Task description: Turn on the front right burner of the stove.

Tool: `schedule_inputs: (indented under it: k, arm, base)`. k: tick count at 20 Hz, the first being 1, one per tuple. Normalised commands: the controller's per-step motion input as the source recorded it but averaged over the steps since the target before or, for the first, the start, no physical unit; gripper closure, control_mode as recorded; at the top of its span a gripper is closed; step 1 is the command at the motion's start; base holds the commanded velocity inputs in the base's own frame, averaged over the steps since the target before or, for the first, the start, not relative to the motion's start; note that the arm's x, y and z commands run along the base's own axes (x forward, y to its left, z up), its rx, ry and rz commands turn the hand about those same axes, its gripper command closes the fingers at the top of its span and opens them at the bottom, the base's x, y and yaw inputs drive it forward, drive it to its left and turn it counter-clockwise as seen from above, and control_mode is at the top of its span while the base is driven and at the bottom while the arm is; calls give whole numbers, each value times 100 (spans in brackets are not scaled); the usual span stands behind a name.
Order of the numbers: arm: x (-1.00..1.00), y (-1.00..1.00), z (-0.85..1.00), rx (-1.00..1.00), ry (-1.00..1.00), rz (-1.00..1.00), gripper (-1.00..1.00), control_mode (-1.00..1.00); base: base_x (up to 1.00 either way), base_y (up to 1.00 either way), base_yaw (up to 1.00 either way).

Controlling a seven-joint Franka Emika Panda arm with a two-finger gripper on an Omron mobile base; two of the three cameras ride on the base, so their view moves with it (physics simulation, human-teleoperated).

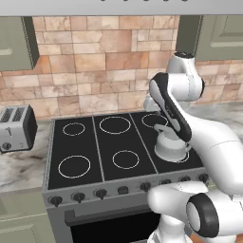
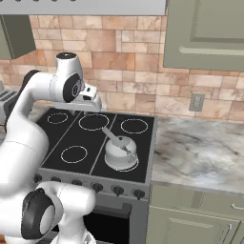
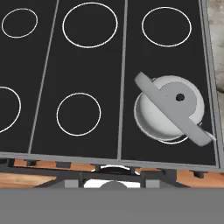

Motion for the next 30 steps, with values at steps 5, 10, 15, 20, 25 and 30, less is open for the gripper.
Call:
schedule_inputs:
  k: [5,10,15,20,25,30]
  arm:
    - [-19,-62,-6,4,-7,-1,-100,-100]
    - [-38,-100,-26,11,-13,-2,-100,-100]
    - [-62,-100,-37,11,-18,-2,-100,-100]
    - [-14,-99,-61,1,-19,-1,-100,-100]
    - [-2,-67,-72,0,-33,0,-100,-100]
    - [-8,-24,-84,-2,-45,0,-100,-100]
  base:
    - [0,0,0]
    - [0,0,0]
    - [0,0,0]
    - [0,0,0]
    - [0,0,0]
    - [0,0,0]
